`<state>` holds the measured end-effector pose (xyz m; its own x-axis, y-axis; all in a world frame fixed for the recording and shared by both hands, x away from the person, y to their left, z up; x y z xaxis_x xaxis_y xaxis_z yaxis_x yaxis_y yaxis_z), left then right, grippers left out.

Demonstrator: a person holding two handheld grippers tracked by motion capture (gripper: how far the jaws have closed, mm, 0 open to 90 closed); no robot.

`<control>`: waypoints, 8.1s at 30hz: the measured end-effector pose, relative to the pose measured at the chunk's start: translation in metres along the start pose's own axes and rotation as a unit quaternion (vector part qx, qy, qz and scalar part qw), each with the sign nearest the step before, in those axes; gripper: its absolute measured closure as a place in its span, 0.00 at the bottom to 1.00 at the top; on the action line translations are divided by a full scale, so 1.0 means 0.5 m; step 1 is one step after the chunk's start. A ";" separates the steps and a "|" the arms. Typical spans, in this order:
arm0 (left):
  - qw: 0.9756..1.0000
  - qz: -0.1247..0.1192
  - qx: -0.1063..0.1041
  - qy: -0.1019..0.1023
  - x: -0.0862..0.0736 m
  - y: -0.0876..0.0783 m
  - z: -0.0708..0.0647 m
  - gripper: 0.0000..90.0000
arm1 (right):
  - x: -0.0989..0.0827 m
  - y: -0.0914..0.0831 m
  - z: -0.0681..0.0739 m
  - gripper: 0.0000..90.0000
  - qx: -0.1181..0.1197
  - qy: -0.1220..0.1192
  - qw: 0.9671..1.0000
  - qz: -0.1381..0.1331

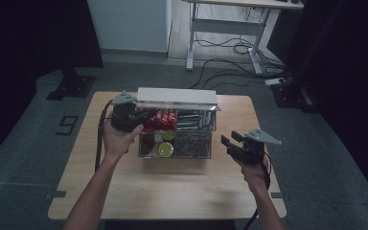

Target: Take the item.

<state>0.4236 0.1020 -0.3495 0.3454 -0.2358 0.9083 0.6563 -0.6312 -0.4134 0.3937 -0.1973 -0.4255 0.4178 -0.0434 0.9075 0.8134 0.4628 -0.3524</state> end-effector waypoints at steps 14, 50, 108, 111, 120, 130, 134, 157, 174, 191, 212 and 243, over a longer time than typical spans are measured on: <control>1.000 0.000 -0.003 -0.001 0.002 0.002 -0.002 1.00 | 0.031 0.010 0.040 0.61 0.024 -0.018 1.000 -0.011; 1.000 -0.001 -0.005 -0.006 -0.001 0.008 -0.003 1.00 | 0.066 0.084 0.104 0.64 0.027 -0.056 0.998 0.000; 1.000 0.002 -0.010 -0.011 0.004 0.017 0.002 1.00 | 0.072 0.057 0.111 0.99 0.043 -0.046 0.997 -0.046; 1.000 0.002 -0.009 -0.011 0.005 0.017 0.002 1.00 | 0.074 0.048 0.112 0.99 0.046 -0.046 0.996 -0.053; 1.000 0.004 -0.009 -0.011 0.008 0.016 0.005 1.00 | 0.070 0.027 0.102 0.99 0.059 -0.035 0.995 -0.070; 1.000 0.003 -0.007 -0.014 0.010 0.015 0.008 1.00 | 0.074 0.005 0.090 0.99 0.060 -0.030 0.994 -0.084; 1.000 0.003 -0.008 -0.014 0.011 0.015 0.008 1.00 | 0.073 0.003 0.087 0.99 0.060 -0.027 0.994 -0.084; 1.000 0.006 -0.011 -0.013 0.009 0.025 0.002 1.00 | 0.079 -0.047 0.047 0.99 0.044 -0.013 0.992 -0.115; 1.000 0.006 -0.014 -0.014 0.005 0.028 -0.001 1.00 | 0.071 -0.065 0.024 0.99 0.029 -0.014 0.993 -0.117; 1.000 0.008 -0.014 -0.015 0.003 0.028 0.000 1.00 | 0.037 -0.060 -0.006 0.99 0.017 -0.003 0.994 -0.105; 1.000 0.009 -0.013 -0.015 0.002 0.027 0.000 1.00 | -0.017 -0.027 -0.036 0.99 0.012 0.018 0.997 -0.075; 1.000 0.010 -0.013 -0.015 -0.003 0.031 0.000 1.00 | -0.112 0.022 -0.093 0.99 -0.017 0.039 0.999 -0.020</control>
<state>0.4332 0.0923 -0.3574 0.3786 -0.2272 0.8973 0.6310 -0.6459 -0.4298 0.3981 -0.2309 -0.4910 0.4145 -0.1297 0.9007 0.8422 0.4296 -0.3258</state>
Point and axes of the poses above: each handheld gripper's, and its own axes: y roughly forward along the jaws, x roughly out of its top, z roughly to its left, the point moved 7 cm from there along y, roughly forward along the jaws, and after that the axes turned 7 degrees about y, right-handed, at the moved point
